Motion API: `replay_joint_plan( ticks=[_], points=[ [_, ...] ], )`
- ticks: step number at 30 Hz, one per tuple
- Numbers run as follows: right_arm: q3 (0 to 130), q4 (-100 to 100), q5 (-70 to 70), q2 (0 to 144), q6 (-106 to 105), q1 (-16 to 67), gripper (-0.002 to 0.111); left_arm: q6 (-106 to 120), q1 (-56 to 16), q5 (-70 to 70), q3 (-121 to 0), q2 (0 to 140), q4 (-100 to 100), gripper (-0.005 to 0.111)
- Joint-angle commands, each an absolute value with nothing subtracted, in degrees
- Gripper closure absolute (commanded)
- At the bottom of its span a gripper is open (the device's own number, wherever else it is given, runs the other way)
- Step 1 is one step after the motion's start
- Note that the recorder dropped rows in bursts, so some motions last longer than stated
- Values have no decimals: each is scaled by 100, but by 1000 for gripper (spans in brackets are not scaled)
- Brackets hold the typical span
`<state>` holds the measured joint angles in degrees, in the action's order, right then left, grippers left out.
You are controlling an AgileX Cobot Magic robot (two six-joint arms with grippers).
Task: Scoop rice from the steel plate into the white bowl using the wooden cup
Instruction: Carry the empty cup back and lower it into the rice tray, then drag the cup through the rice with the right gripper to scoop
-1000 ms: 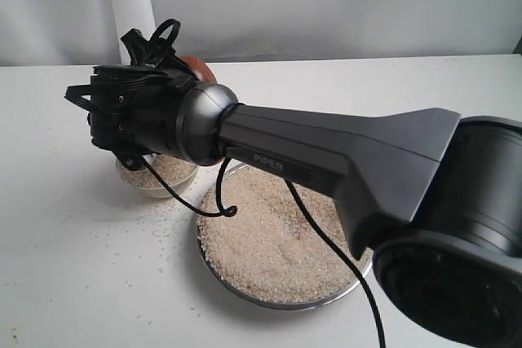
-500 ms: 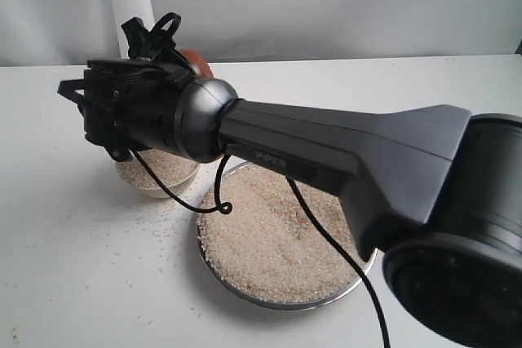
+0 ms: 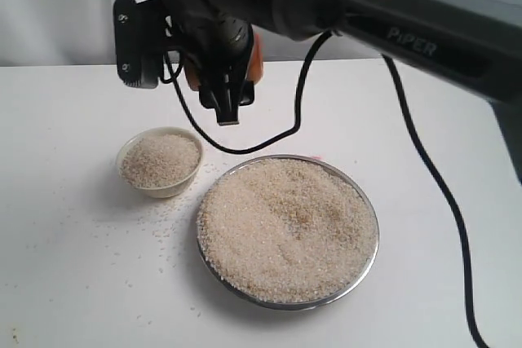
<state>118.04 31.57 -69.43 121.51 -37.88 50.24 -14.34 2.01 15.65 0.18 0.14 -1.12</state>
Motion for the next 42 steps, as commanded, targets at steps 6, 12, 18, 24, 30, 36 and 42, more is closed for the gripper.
replay_joint_plan(
  ticks=[6,12,18,24,30,36,42],
  points=[
    [10819,3035,-6996,12023,-3872,4790,108,-1456,174,1529,0,0,-102,107],
    [9901,2769,-6996,12023,-3674,4440,108,-1456,174,1529,0,0,-102,107],
    [9021,2791,-6996,12023,-3674,4312,108,-1456,174,1529,0,0,-102,107],
    [8644,2885,-6996,12023,-3596,4312,108,-1456,174,1529,0,0,-102,107],
    [8643,2875,-6996,12035,-3522,4228,108,-1456,174,1529,0,0,-102,107],
    [8643,2875,-6907,12056,-3494,4113,108,-1456,174,1529,0,0,-102,107],
    [8643,2973,-6753,12460,-3455,4113,108,-1456,174,1529,0,0,-102,107]
  ],
)
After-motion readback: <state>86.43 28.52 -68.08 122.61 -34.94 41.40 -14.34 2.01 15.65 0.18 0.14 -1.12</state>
